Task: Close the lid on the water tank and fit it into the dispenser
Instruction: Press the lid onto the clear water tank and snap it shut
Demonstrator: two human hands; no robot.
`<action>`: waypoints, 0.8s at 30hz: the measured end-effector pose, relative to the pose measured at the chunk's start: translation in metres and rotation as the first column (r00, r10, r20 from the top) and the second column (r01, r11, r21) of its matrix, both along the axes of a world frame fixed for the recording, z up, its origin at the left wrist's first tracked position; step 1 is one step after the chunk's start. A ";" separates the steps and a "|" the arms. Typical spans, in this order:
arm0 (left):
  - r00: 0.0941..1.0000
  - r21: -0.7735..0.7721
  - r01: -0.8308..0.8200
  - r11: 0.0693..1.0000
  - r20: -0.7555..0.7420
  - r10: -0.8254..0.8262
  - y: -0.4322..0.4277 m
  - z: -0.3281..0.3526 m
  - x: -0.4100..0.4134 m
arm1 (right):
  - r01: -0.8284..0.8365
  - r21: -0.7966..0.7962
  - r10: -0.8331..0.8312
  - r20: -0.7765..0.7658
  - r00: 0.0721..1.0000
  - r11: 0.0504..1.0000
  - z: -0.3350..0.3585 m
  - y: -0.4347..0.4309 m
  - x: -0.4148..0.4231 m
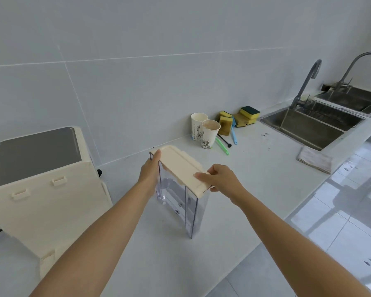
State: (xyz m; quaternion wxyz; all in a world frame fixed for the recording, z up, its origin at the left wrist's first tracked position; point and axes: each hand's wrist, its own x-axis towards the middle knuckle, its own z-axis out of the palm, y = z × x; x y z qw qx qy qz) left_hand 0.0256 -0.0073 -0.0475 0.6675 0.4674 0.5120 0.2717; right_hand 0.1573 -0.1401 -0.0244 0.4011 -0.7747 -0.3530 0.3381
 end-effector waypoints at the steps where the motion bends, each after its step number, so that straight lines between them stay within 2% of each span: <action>1: 1.000 0.002 0.028 1.000 0.006 -0.028 0.002 0.000 0.000 | -0.005 -0.011 0.005 0.019 1.000 1.000 0.000 -0.001 -0.003; 8: 0.988 0.024 0.150 0.988 0.015 -0.151 0.009 0.005 0.006 | -0.036 -0.057 0.042 0.103 0.994 0.998 0.002 -0.003 -0.025; 15: 0.958 0.048 0.248 0.968 -0.157 -0.238 -0.002 0.017 0.005 | -0.098 -0.092 0.108 0.112 0.988 0.991 0.007 -0.005 -0.030; 18: 0.960 0.225 0.226 0.948 -0.217 -0.178 -0.009 0.028 0.003 | -0.047 -0.059 0.056 0.162 0.985 0.997 0.013 0.002 -0.018; 20: 0.957 0.369 0.246 0.896 -0.237 -0.165 -0.018 0.037 -0.002 | 0.021 -0.030 -0.014 0.212 0.977 0.999 0.020 0.013 -0.010; 22: 0.939 0.494 0.296 0.817 -0.308 -0.154 -0.032 0.043 -0.007 | 0.007 0.020 -0.012 0.272 0.962 1.000 0.029 0.026 -0.005; 24: 0.883 0.598 0.408 0.689 -0.450 -0.133 -0.048 0.044 -0.009 | -0.076 0.061 0.052 0.322 0.945 0.995 0.037 0.040 -0.003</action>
